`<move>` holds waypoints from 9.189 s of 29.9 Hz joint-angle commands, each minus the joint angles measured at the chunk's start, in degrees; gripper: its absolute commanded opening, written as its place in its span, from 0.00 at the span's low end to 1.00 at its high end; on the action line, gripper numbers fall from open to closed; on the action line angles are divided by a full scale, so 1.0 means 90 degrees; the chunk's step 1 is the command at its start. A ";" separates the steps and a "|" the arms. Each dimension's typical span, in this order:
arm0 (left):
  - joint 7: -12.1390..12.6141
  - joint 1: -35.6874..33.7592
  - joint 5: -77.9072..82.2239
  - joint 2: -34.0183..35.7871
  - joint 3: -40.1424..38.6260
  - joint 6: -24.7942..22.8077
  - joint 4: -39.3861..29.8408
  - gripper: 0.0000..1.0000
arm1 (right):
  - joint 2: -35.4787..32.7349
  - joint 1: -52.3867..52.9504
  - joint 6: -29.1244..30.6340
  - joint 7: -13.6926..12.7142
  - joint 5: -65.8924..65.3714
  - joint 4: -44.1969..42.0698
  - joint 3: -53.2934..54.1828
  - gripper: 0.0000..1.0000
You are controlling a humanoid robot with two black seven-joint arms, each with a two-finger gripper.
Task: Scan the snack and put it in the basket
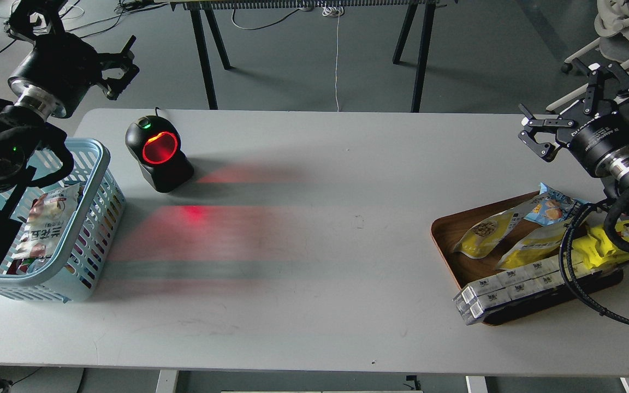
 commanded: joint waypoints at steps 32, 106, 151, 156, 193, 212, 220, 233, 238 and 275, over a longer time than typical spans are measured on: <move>-0.0212 -0.0252 0.0858 0.0168 -0.0535 -0.0783 0.0353 1.00 | 0.0209 0.0156 0.0299 0.0094 -0.0176 -0.0413 0.0062 0.99; -0.0222 0.0051 0.1347 0.0101 -0.0516 -0.0587 -0.0048 1.00 | -0.4468 0.1288 -0.0952 -0.1019 -0.2440 0.3045 -0.1412 0.98; -0.0397 0.0071 0.1347 0.0062 -0.0584 -0.0597 -0.0048 1.00 | 0.0170 1.2810 -0.0089 -0.1459 0.0419 0.2122 -1.3072 0.95; -0.0407 0.0071 0.1347 0.0062 -0.0574 -0.0597 -0.0048 1.00 | 0.0365 1.2715 -0.1418 -0.1469 0.0546 0.3064 -1.3141 0.96; -0.0417 0.0129 0.1347 -0.0016 -0.0545 -0.0577 -0.0038 1.00 | -0.1500 0.9707 -0.1498 -0.2816 0.1406 0.3445 -1.1862 0.99; -0.0417 0.0149 0.1347 -0.0046 -0.0535 -0.0577 -0.0048 1.00 | -0.1392 0.8603 -0.2435 -0.2729 0.1132 0.3435 -1.0983 0.73; -0.0427 0.0149 0.1347 -0.0046 -0.0535 -0.0568 -0.0038 1.00 | -0.1392 0.8476 -0.2553 -0.2484 0.1122 0.3445 -1.0963 0.57; -0.0495 0.0149 0.1357 -0.0036 -0.0535 -0.0577 -0.0029 1.00 | -0.1392 0.8056 -0.2562 -0.2826 0.1181 0.3445 -1.0436 0.18; -0.0495 0.0149 0.1357 -0.0036 -0.0535 -0.0577 -0.0019 1.00 | -0.1461 0.8017 -0.2563 -0.3050 0.1191 0.3445 -1.0426 0.04; -0.0495 0.0139 0.1357 -0.0124 -0.0506 -0.0519 -0.0009 1.00 | -0.0945 0.8115 -0.3879 -0.3510 0.1630 0.3386 -0.8298 0.00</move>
